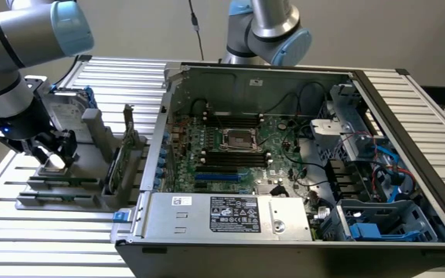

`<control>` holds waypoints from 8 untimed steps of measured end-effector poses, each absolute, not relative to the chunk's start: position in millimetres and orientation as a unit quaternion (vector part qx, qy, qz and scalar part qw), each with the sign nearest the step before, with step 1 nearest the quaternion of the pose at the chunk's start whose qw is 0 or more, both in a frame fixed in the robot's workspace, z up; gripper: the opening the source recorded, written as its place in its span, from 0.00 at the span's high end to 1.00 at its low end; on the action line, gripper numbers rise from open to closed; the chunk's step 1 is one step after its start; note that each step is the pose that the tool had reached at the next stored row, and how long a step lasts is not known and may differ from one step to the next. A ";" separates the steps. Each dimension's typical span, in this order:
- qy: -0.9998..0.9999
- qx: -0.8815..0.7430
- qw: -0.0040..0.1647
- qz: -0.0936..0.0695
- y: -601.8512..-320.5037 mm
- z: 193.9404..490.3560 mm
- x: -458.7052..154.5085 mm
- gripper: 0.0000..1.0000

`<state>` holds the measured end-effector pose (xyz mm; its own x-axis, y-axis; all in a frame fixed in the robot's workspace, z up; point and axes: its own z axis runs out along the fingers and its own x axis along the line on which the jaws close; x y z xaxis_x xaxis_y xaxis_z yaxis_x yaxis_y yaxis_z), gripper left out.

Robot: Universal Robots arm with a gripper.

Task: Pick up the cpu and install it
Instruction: 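Pick up the cpu and move it towards the insertion slot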

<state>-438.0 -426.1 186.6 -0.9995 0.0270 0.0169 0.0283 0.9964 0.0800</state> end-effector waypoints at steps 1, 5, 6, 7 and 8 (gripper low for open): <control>-0.999 -0.014 0.007 -0.040 -426.1 186.6 -438.0 0.40; -0.999 -0.014 0.003 -0.037 -426.1 186.4 -438.0 0.40; -0.999 -0.014 0.002 -0.036 -426.1 186.3 -438.0 0.40; -0.999 -0.014 0.002 -0.035 -426.1 186.1 -438.0 0.40; -0.999 -0.013 0.001 -0.035 -426.2 185.9 -438.0 0.40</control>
<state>-438.0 -426.2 185.9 -0.9996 0.0268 0.0039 0.0270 0.9971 0.0708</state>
